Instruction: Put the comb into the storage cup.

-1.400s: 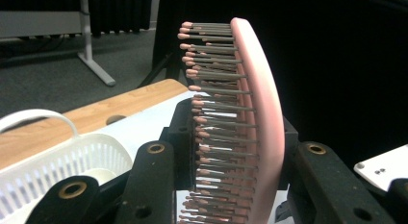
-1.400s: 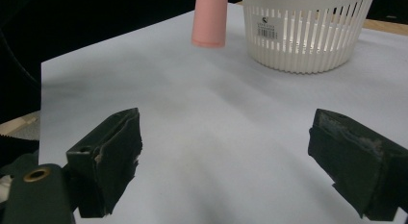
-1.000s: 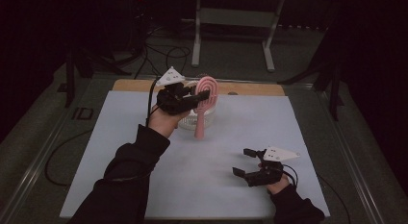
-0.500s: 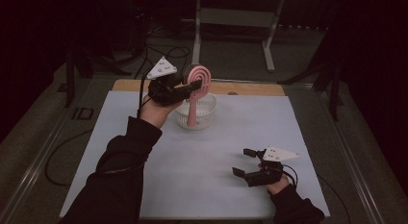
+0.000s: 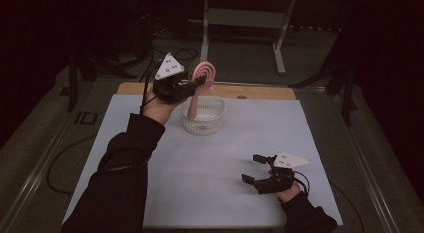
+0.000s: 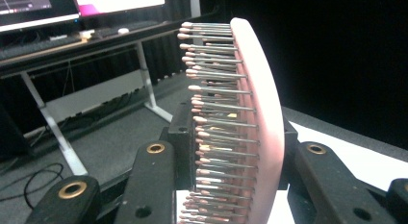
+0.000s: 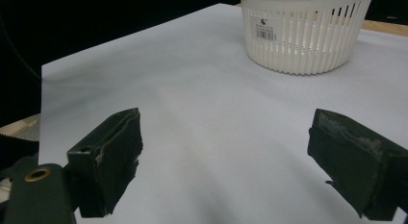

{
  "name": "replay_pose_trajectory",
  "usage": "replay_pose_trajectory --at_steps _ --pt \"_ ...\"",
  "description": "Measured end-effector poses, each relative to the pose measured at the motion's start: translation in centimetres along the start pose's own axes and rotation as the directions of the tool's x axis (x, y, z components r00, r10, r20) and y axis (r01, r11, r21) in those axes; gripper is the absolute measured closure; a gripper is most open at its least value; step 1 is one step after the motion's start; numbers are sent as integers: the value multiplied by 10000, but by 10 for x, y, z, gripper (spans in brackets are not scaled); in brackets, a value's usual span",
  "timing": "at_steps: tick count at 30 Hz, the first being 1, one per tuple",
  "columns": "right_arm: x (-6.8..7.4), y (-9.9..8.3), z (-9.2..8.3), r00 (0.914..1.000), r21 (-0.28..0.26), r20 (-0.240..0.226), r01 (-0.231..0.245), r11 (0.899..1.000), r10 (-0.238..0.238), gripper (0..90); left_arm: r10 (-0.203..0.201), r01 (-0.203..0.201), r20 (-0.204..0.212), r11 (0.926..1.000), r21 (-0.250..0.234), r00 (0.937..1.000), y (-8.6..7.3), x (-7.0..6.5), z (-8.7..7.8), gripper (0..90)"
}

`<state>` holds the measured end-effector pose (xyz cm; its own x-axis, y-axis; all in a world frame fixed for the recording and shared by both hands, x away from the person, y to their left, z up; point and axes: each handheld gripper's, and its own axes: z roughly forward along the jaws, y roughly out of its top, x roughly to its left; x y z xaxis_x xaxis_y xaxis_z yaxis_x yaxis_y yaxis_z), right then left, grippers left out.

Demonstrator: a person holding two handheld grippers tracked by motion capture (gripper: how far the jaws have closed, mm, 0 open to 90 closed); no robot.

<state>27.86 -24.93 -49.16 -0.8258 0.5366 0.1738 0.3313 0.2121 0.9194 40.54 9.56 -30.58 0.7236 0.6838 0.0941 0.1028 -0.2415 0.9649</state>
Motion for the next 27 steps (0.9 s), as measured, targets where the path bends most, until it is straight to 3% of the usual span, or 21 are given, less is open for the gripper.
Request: replay_pose_trajectory --at_steps 10,15,18,27 --pt "0 0 0 10000 -14 -18 -17 10000 17 115 589 -595 -430 9981 -135 9973 -8 3 11 659" --pt "1 0 0 10000 22 4 -7 10000 7 115 651 -662 -342 9973 -332 9973 -12 5 16 659" --pt "0 0 0 10000 4 -3 -2 10000 2 115 966 -978 -420 9948 -282 9944 -15 4 19 659" --pt "0 -1 0 10000 0 -30 -37 10000 37 115 1025 -1036 -379 9943 -261 9940 -26 5 31 659"
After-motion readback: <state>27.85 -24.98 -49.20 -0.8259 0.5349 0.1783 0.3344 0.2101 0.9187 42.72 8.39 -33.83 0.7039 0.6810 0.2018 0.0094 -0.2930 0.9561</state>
